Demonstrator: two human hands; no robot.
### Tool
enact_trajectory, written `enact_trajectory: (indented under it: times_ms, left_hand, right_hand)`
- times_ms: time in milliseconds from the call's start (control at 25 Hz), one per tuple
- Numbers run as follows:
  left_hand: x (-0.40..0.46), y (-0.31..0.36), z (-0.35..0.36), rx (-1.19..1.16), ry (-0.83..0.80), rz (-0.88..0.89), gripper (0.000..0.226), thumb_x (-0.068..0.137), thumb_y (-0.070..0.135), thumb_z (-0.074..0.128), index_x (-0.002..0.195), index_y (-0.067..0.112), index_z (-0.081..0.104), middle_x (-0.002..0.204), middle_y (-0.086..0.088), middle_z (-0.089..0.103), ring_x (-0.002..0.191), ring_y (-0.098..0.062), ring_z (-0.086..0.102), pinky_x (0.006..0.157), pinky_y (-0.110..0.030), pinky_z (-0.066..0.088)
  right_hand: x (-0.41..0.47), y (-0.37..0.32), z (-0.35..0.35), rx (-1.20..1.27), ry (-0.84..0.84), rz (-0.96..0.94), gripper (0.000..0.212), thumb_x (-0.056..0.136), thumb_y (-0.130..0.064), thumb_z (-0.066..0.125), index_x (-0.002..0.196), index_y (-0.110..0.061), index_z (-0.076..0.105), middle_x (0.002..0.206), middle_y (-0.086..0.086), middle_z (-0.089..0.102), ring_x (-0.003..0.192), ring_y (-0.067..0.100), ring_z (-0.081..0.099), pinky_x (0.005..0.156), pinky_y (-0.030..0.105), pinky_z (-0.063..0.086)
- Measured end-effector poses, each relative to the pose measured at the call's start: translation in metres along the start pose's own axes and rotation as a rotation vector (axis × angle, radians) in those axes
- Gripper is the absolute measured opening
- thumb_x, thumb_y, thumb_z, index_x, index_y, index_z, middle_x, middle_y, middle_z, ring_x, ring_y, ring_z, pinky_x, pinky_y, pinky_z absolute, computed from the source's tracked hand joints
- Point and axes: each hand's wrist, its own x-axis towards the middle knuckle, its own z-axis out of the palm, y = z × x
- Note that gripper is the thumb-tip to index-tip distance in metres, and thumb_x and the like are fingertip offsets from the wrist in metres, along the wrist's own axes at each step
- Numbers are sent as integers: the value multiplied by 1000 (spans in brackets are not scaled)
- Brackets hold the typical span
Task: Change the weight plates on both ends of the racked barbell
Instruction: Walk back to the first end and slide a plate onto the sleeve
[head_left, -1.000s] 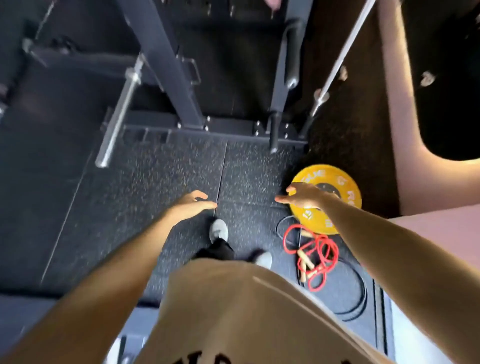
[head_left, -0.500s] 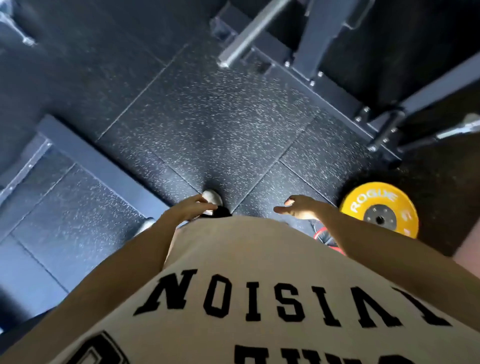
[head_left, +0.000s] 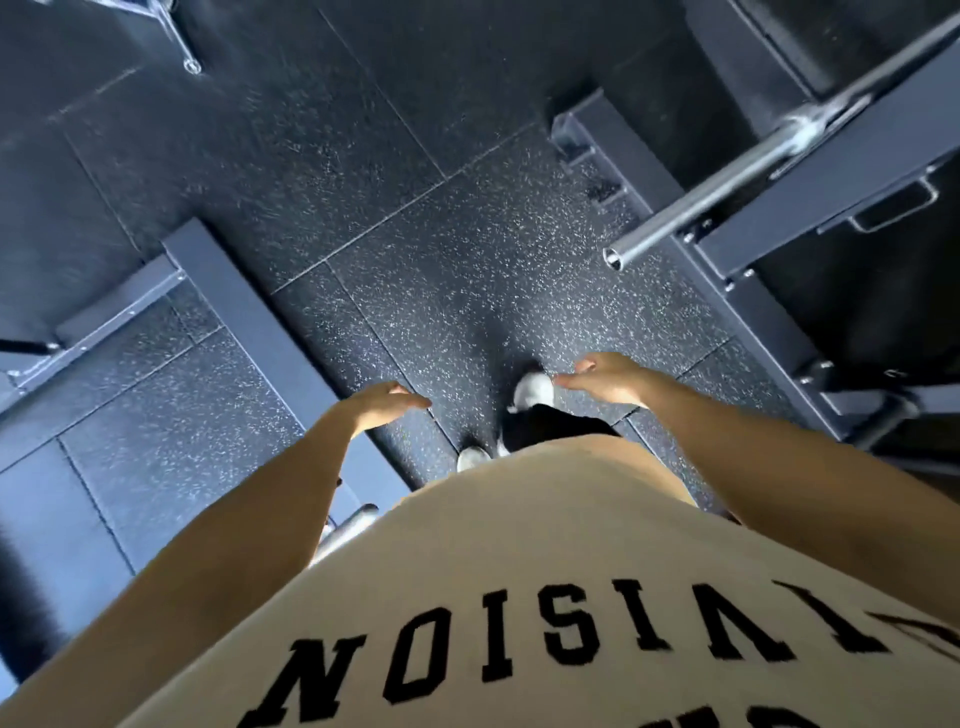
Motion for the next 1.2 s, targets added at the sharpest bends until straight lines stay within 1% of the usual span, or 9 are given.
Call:
enact_trajectory:
  times_ms: [120,320,480,640,720,920,1000,1120,1200]
  left_hand:
    - [33,31,-50,6,-18,-14,62,90,52,65,138,15,54,151,-7,45,135,-28,46,111,-37,33]
    - [89,103,-152,27,50,-91,65,79,61,70,128,20,60,138,-6,57,123,-29,54,107,-40,41]
    - [121,180,-256,-89,135,-84,54,85,50,71,124,15,61,125,-6,59,112,-23,53,92,-27,38]
    - [169,247,-349,-194,196,-54,49,86,43,74,121,11,62,128,-10,62,111,-25,57,96,-32,43]
    - [202,285,-398,-199,192,-56,49,89,37,73,125,7,60,126,-11,60,106,-22,52,90,-29,39]
    - [288,391,-540,-92,98,9,55,92,41,67,136,10,53,139,-10,52,119,-25,50,97,-33,39]
    - [316,443,-603,-34,56,34,55,93,44,65,136,13,52,139,-7,51,121,-24,50,102,-36,39]
    - [361,525,-689,133,40,54,58,90,53,64,134,15,54,144,-7,49,126,-27,50,110,-45,38]
    - [391,576,-729,178,11,55,56,88,54,66,128,16,53,144,-8,49,127,-28,50,111,-48,37]
  right_hand:
    - [48,-40,-27,-30,-33,5,73,88,-58,62,142,-10,47,146,9,49,130,28,49,105,36,39]
    - [140,-117,-111,-41,-51,0,63,85,-56,67,129,-11,56,134,9,58,117,25,56,98,35,44]
    - [199,-193,-216,-28,-78,-33,70,89,-55,62,138,-6,50,138,14,55,122,30,54,107,42,42]
    - [259,-264,-305,-8,-39,-103,74,89,-60,58,141,-8,48,143,15,51,127,32,51,109,46,39]
    - [296,-296,-343,6,-51,-90,75,88,-62,57,141,-9,48,143,15,50,127,33,52,109,48,39]
    - [391,-367,-438,36,-29,-6,73,88,-65,55,134,-9,54,137,14,57,121,31,56,107,47,41]
    - [420,-403,-490,117,25,27,66,89,-60,58,130,-8,58,134,13,59,116,29,57,101,39,45]
    - [463,-449,-573,389,153,55,63,90,-49,65,131,-3,56,112,10,66,89,20,58,75,29,44]
    - [490,-466,-619,493,187,58,68,87,-51,68,134,-3,55,115,11,65,94,20,57,81,30,43]
